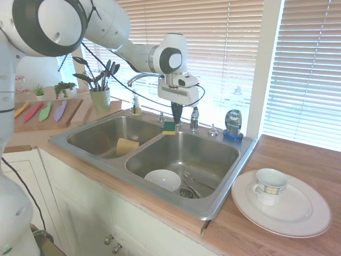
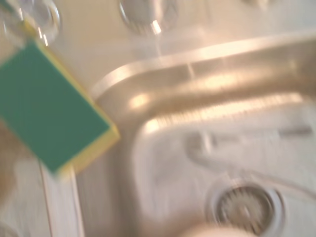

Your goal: Turn on the faucet

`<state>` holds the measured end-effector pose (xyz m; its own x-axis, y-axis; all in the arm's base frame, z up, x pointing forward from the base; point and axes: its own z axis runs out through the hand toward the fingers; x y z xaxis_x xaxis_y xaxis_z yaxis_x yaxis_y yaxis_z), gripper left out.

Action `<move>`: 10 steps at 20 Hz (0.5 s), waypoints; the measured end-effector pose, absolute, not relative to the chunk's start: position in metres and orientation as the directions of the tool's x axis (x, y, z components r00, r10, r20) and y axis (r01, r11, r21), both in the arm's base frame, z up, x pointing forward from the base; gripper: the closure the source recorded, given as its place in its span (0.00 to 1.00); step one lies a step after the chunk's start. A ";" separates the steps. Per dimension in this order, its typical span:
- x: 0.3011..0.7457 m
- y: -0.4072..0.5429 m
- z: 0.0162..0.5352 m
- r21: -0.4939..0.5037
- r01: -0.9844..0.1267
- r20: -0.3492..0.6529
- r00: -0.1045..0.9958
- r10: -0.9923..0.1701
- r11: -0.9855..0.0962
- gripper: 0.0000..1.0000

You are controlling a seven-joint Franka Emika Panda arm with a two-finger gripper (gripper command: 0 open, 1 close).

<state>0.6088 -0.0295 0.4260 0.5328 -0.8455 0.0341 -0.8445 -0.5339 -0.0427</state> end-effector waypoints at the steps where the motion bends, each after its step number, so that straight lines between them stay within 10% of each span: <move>1: 0.595 -0.032 0.427 -0.038 -0.842 0.029 0.537 -0.843 -0.538 1.00; 10: 0.467 -0.036 0.392 -0.022 -0.824 -0.014 0.567 -0.824 -0.567 1.00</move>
